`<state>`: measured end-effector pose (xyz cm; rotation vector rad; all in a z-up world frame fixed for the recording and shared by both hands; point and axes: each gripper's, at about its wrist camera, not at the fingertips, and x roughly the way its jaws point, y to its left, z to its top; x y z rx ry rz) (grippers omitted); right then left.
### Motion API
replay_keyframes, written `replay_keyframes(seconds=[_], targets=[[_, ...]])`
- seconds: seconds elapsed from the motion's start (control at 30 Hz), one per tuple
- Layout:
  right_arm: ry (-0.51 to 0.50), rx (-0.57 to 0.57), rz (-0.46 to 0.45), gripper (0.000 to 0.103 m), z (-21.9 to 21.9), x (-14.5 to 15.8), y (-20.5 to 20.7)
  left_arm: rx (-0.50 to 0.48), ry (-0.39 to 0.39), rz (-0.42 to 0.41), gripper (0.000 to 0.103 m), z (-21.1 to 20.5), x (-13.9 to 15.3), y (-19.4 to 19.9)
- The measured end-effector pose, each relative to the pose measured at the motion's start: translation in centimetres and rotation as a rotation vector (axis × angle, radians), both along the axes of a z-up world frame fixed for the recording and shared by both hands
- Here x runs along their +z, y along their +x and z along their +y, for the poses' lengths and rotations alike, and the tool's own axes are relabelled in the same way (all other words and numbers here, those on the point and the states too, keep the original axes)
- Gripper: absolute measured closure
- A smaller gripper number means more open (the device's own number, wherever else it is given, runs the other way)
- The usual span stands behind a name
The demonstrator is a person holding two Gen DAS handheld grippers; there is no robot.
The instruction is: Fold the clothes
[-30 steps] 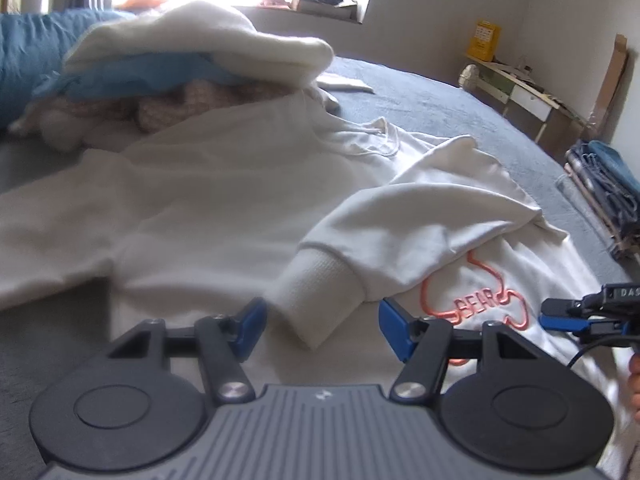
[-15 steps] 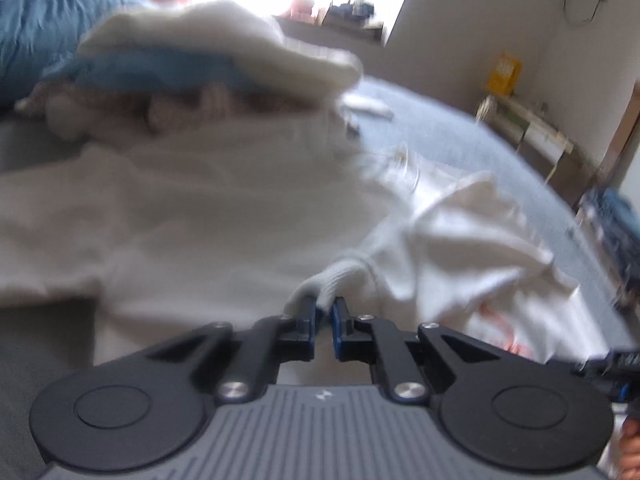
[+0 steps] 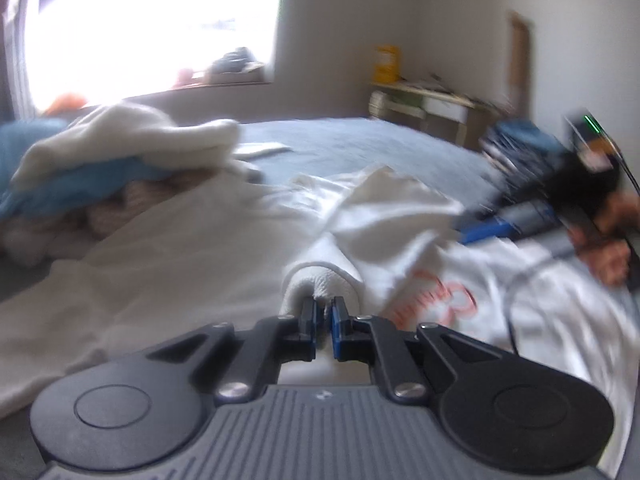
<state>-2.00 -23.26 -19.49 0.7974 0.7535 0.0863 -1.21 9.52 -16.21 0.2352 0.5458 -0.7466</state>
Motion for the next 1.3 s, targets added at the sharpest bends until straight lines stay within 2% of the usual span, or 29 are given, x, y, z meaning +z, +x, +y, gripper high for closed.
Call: replay_keyframes(seconds=[0.13,0.2,0.3,0.4,0.53,0.6,0.63,0.7,0.77,0.83,0.87,0.97,1.0,1.17,1.3], targets=[[-0.124,0.192,0.001,0.074,5.0,0.9,1.7,-0.178,0.165,-0.051,0.094,-1.9,-1.9,-2.4],[-0.177,0.254,0.025,0.072,6.9,1.2,2.4,-0.194,0.197,-0.034,0.085,-2.1,-2.7,-2.6],[-0.156,0.266,0.055,0.072,7.7,1.1,2.7,-0.158,0.141,0.037,0.076,-0.6,-2.5,-2.0],[-0.067,0.204,0.074,0.071,6.8,0.4,2.3,-0.086,0.046,0.132,0.068,0.7,-2.3,-0.2],[0.055,0.121,0.133,0.071,5.6,-1.6,2.2,0.017,-0.086,0.262,0.064,2.4,-2.2,2.5],[0.100,0.099,0.149,0.071,5.6,-2.4,2.1,0.068,-0.152,0.327,0.051,3.3,-2.1,3.9],[0.115,0.091,0.154,0.071,5.5,-2.6,1.9,0.094,-0.185,0.359,0.051,3.7,-2.0,4.6],[0.146,0.073,0.162,0.071,5.5,-3.0,1.7,0.146,-0.252,0.423,0.051,4.5,-1.9,5.9],[0.187,0.056,0.169,0.071,5.5,-3.4,1.3,0.171,-0.259,0.463,0.053,4.2,-2.4,6.5],[0.220,0.046,0.172,0.071,5.4,-3.7,1.1,0.190,-0.253,0.498,0.067,3.5,-3.0,6.8],[0.233,0.041,0.174,0.071,5.5,-3.8,0.9,0.200,-0.250,0.515,0.089,3.2,-3.3,7.0],[0.275,0.014,0.180,0.071,5.3,-4.4,0.7,0.228,-0.240,0.566,0.091,2.2,-4.2,7.5],[0.293,0.001,0.185,0.071,5.3,-4.7,0.8,0.240,-0.259,0.592,0.092,2.4,-4.3,7.8],[0.381,-0.068,0.196,0.071,5.1,-6.2,1.3,0.292,-0.422,0.743,0.092,4.5,-4.8,9.2],[0.497,-0.125,0.183,0.070,4.7,-7.2,1.4,0.318,-0.539,0.833,0.092,5.6,-5.4,10.2]])
